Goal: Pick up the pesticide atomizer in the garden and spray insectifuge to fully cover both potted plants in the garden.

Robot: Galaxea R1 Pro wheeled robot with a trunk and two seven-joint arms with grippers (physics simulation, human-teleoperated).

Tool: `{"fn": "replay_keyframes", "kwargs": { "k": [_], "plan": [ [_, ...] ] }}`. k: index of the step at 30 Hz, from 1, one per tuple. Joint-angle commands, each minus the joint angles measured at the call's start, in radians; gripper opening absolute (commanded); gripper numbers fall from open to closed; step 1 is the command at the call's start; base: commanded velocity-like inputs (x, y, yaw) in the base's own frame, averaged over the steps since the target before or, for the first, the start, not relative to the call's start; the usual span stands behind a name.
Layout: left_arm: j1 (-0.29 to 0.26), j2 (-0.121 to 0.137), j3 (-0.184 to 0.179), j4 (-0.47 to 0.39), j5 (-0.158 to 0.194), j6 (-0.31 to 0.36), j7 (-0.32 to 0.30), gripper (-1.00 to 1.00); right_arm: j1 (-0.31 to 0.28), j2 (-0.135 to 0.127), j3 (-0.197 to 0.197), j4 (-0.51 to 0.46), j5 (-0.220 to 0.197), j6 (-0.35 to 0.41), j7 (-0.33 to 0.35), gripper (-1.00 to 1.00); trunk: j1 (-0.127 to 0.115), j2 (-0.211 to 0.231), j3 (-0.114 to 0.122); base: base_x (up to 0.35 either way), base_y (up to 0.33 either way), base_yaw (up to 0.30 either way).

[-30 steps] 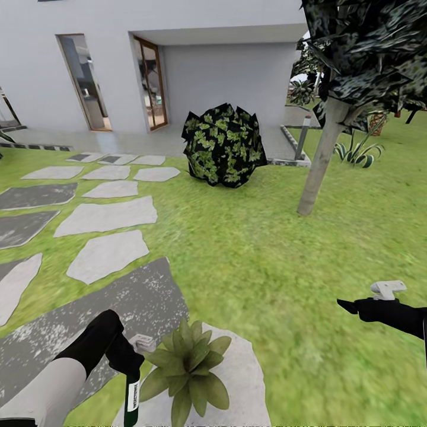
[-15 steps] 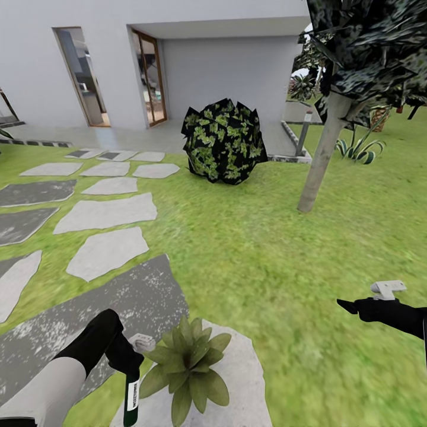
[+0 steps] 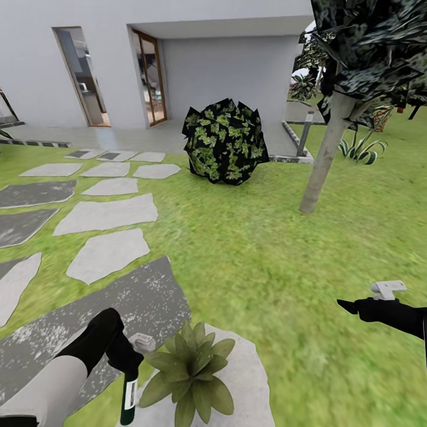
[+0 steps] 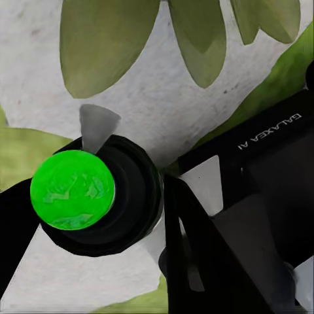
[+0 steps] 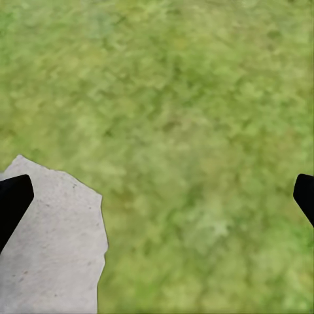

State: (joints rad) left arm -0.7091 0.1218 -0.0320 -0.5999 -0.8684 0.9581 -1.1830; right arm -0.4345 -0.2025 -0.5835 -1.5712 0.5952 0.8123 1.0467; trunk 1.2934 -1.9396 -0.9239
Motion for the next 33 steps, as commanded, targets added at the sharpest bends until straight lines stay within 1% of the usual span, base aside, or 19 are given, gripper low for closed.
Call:
{"fn": "replay_keyframes", "kwargs": {
  "k": [1,3,4,7,11,15,16,17,20,23,24,25,27,28,31,33],
  "plan": [
    [-0.001,0.0,-0.003,-0.002,-0.015,0.008,-0.009,-1.0,-0.001,0.0,-0.001,-0.001,0.009,0.004,0.01,1.0,0.0,0.0,-0.001,0.005,0.004,0.0],
    [-0.009,-0.004,-0.004,-0.003,-0.042,0.009,-0.01,-1.0,-0.001,0.0,-0.001,-0.001,0.009,0.004,0.01,1.0,0.0,0.0,-0.001,0.003,0.002,0.0],
    [-0.013,-0.004,-0.004,-0.003,-0.046,0.01,-0.01,-1.0,-0.001,0.0,-0.001,-0.001,0.009,0.004,0.01,1.0,0.0,0.0,-0.001,0.001,0.001,0.0],
    [-0.025,-0.006,-0.005,-0.003,-0.051,0.015,-0.01,-1.0,-0.001,0.0,-0.001,-0.001,0.008,0.004,0.01,1.0,0.0,0.0,-0.001,0.0,0.0,0.0],
    [-0.056,-0.007,-0.006,-0.003,-0.052,0.018,-0.011,-1.0,-0.001,0.0,-0.001,-0.001,0.009,0.004,0.01,1.0,0.0,0.0,-0.001,0.0,0.0,0.0],
    [-0.071,-0.011,-0.007,-0.003,-0.052,0.019,-0.012,-1.0,-0.001,0.0,-0.001,-0.001,0.009,0.004,0.01,1.0,0.0,0.0,-0.001,0.0,0.0,0.0],
    [-0.075,-0.016,-0.008,-0.002,-0.052,0.019,-0.012,-1.0,-0.001,0.0,-0.002,-0.001,0.009,0.004,0.01,1.0,0.0,0.0,-0.001,0.0,0.0,0.0],
    [-0.077,-0.028,-0.009,-0.001,-0.052,0.019,-0.012,-1.0,-0.001,0.0,-0.013,-0.001,0.009,0.004,0.011,1.0,0.0,0.0,-0.001,0.0,0.0,0.0],
    [-0.078,-0.039,-0.009,0.0,-0.052,0.019,-0.012,-1.0,-0.001,0.0,-0.027,-0.001,0.009,0.003,0.011,1.0,0.0,0.0,-0.001,0.0,0.0,0.0],
    [-0.078,-0.059,-0.012,0.001,-0.052,0.019,-0.012,-1.0,-0.001,0.0,-0.036,-0.001,0.009,0.002,0.012,1.0,0.0,0.0,-0.001,0.0,0.0,0.0],
    [-0.076,-0.066,-0.02,0.001,-0.052,0.019,-0.012,-1.0,-0.001,0.0,-0.036,-0.001,0.009,0.002,0.012,1.0,0.0,0.0,-0.001,0.0,0.0,0.0],
    [-0.074,-0.072,-0.039,0.002,-0.052,0.019,-0.012,-1.0,-0.001,0.0,-0.037,-0.001,0.009,0.002,0.012,1.0,0.0,0.0,-0.001,0.0,0.0,0.0],
    [-0.073,-0.076,-0.065,0.002,-0.051,0.02,-0.012,-1.0,-0.001,0.0,-0.037,-0.001,0.01,0.002,0.012,1.0,0.0,0.0,-0.001,0.0,0.0,0.0],
    [-0.071,-0.079,-0.088,0.003,-0.05,0.02,-0.013,-1.0,-0.001,0.0,-0.037,-0.001,0.009,0.002,0.012,1.0,0.0,0.0,-0.001,0.0,0.0,0.0],
    [-0.069,-0.081,-0.119,0.003,-0.049,0.02,-0.013,-1.0,-0.001,0.0,-0.038,-0.001,0.009,0.002,0.013,1.0,0.0,0.0,-0.001,0.0,0.0,0.0],
    [-0.069,-0.079,-0.124,0.003,-0.049,0.02,-0.013,-1.0,-0.001,0.0,-0.038,-0.001,0.009,0.002,0.013,1.0,0.0,0.0,-0.001,0.0,0.0,0.0]
  ]
}}
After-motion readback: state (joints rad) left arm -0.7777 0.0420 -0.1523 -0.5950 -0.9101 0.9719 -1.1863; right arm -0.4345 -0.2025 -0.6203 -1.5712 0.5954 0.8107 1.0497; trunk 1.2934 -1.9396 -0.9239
